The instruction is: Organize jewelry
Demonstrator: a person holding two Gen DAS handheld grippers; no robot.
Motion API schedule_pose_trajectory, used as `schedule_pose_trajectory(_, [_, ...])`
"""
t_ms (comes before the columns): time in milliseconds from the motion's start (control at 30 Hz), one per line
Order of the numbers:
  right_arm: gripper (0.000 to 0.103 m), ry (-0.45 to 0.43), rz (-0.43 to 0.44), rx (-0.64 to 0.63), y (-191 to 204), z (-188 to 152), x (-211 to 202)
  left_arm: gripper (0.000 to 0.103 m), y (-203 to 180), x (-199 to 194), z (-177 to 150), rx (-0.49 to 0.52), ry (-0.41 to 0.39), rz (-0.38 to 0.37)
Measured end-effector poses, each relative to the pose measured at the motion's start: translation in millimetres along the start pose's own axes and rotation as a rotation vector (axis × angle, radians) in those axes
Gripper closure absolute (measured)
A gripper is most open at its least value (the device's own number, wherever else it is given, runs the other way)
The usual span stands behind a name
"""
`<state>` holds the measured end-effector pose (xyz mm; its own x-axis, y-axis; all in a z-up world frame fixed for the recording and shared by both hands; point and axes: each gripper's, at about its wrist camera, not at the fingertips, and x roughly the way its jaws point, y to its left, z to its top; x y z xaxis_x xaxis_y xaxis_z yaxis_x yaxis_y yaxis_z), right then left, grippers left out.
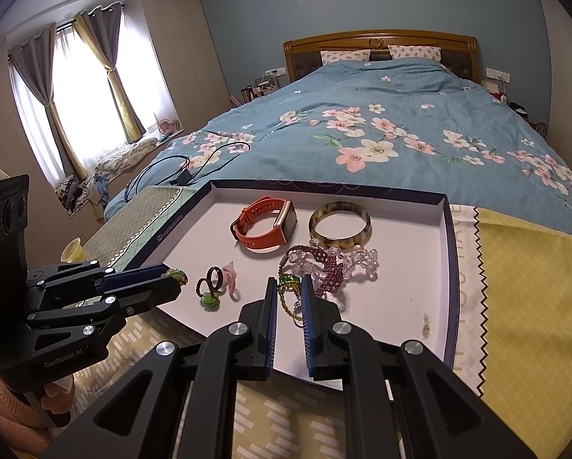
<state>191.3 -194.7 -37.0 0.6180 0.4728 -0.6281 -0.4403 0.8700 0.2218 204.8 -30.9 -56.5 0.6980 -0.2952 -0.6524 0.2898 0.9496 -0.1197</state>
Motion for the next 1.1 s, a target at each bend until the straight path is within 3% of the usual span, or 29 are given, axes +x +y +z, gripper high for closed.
schedule_pose_trajectory(1100, [0.093, 0.046, -0.027, 0.016, -2.3, 0.5, 16.3, 0.086, 3.9, 13.5, 0.0, -0.019, 0.028, 0.014])
